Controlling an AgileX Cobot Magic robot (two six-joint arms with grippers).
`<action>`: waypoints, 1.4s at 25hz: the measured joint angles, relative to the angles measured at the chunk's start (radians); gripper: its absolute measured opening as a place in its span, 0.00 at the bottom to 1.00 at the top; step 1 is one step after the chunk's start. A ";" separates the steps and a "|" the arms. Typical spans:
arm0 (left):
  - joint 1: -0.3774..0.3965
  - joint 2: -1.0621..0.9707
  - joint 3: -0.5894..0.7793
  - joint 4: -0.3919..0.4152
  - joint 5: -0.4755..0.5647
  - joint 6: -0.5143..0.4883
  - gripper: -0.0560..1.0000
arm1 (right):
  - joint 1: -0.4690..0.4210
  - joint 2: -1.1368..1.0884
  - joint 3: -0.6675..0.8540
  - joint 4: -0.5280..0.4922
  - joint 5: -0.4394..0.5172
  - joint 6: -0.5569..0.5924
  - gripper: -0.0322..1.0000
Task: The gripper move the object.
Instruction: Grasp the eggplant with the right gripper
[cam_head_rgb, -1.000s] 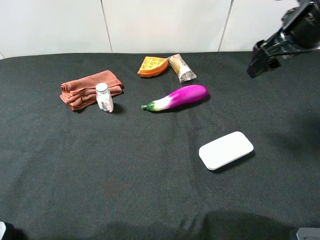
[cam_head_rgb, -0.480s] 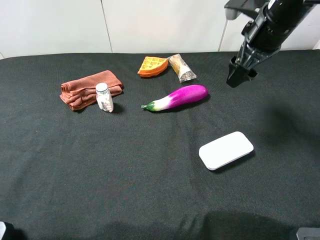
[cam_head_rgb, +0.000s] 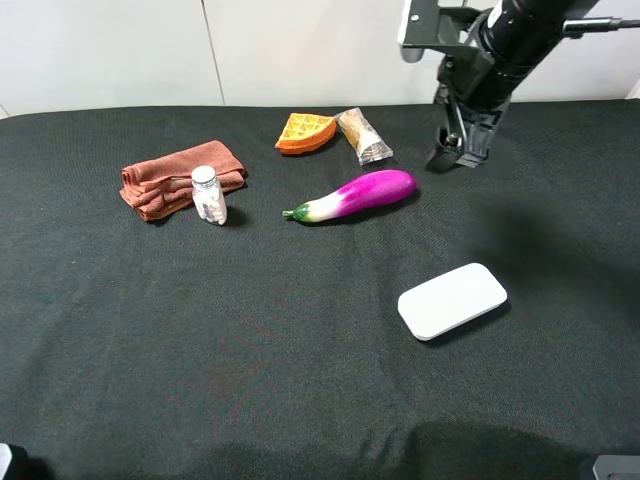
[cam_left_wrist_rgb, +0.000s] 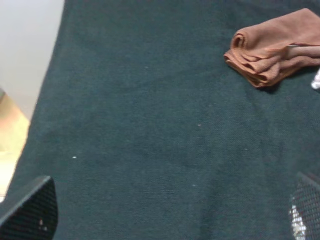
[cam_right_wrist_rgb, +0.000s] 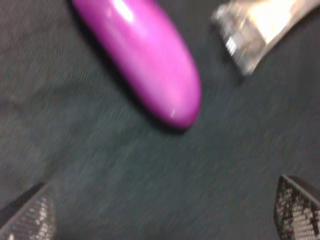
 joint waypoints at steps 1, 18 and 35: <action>0.000 0.000 0.000 0.006 0.000 0.000 0.96 | 0.008 0.011 -0.004 0.000 -0.011 -0.004 0.67; 0.000 0.000 0.000 0.009 -0.006 0.000 0.96 | 0.071 0.213 -0.135 0.024 -0.012 -0.037 0.67; 0.000 0.000 0.000 0.009 -0.007 0.000 0.96 | 0.101 0.322 -0.150 0.039 -0.021 -0.203 0.67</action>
